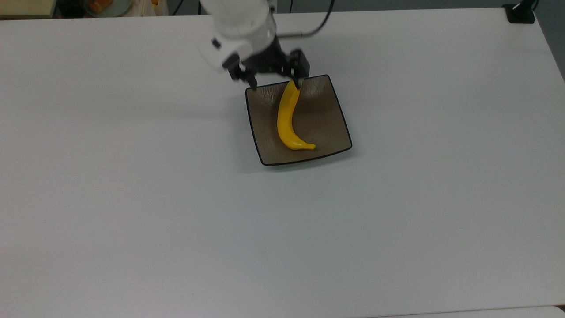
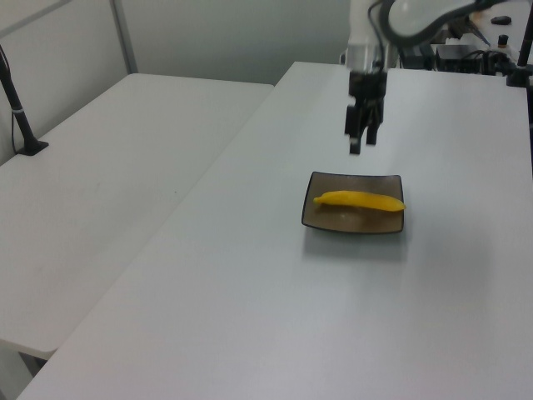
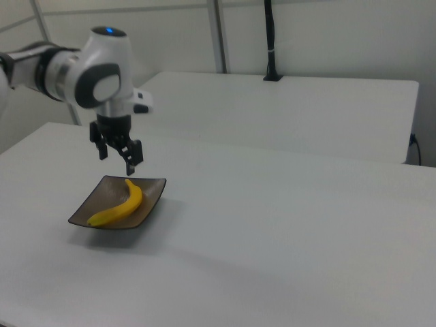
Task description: Bananas placed on a ceramic plate
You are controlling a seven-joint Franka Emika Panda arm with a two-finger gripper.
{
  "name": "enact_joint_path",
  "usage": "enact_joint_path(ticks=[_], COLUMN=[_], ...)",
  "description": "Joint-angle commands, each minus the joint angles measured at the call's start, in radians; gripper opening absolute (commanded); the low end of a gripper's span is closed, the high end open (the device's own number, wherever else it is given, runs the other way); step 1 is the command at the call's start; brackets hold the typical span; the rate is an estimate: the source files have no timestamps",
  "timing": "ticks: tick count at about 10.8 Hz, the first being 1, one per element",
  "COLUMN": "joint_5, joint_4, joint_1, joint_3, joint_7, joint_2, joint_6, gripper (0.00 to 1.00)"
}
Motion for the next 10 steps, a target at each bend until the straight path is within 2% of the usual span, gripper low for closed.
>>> enact_joint_path(ticks=[1, 3, 6, 8, 10], joint_5=[-0.041, -0.041, -0.058, -0.122, -0.122], joint_4=[0.064, 0.084, 0.086, 0.086, 0.084], joint_1=[0.079, 0.145, 0.234, 0.264, 0.27], joint_3=[-0.147, -0.244, -0.35, -0.349, -0.339], joint_7=[0.038, 0.04, 0.023, -0.038, -0.149], joint_2=[-0.181, -0.255, -0.31, -0.301, -0.268], joint_6=[-0.269, -0.351, -0.345, -0.312, -0.229], gripper=[1.0, 1.0, 1.0, 1.0, 1.0])
